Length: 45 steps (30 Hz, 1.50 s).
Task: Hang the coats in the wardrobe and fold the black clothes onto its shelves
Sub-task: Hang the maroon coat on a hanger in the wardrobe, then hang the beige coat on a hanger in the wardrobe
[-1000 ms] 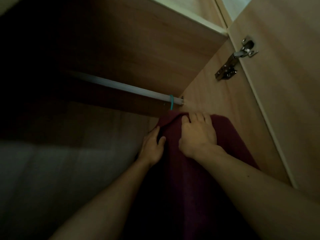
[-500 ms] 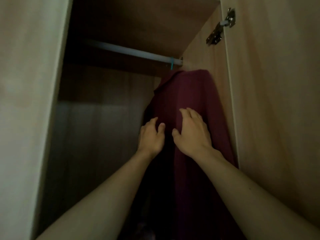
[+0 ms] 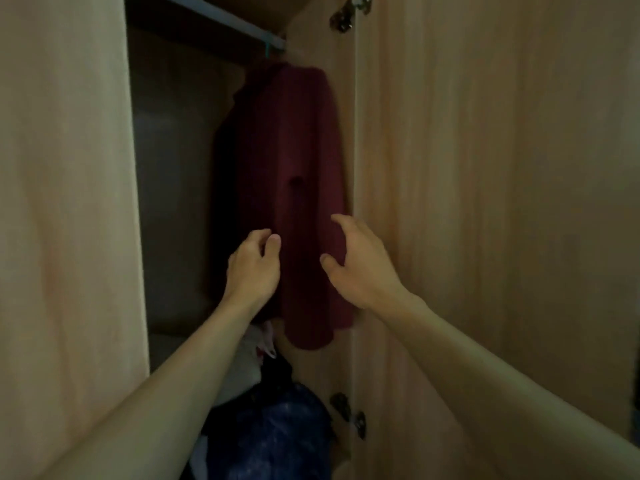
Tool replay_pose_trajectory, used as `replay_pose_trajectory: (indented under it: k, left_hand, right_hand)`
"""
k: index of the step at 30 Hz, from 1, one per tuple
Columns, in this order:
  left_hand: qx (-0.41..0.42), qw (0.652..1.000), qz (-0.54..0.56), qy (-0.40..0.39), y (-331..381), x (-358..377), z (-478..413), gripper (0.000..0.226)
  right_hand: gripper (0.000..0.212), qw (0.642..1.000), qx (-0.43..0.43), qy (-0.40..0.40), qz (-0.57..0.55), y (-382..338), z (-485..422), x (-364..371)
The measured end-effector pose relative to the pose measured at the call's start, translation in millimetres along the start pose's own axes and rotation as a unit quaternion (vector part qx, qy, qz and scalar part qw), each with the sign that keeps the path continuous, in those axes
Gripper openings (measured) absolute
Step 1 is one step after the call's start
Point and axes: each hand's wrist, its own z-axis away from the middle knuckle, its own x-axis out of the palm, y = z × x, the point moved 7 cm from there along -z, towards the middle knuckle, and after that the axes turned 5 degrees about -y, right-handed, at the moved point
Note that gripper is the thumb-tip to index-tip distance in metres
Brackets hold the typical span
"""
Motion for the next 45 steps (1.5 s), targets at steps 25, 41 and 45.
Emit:
replay_pose_trajectory:
  k: [25, 41, 45]
  left_hand:
    - [0.07, 0.936, 0.131, -0.321, 304, 377, 458, 0.029]
    - [0.05, 0.835, 0.138, -0.53, 387, 640, 656, 0.028]
    - [0.036, 0.801, 0.144, -0.58, 384, 717, 691, 0.033]
  right_hand:
    - [0.055, 0.941, 0.308, 0.047, 0.132, 251, 518, -405]
    - [0.034, 0.826, 0.523, 0.076, 0.196, 398, 790, -581]
    - [0.036, 0.8, 0.56, 0.041, 0.211, 450, 824, -589]
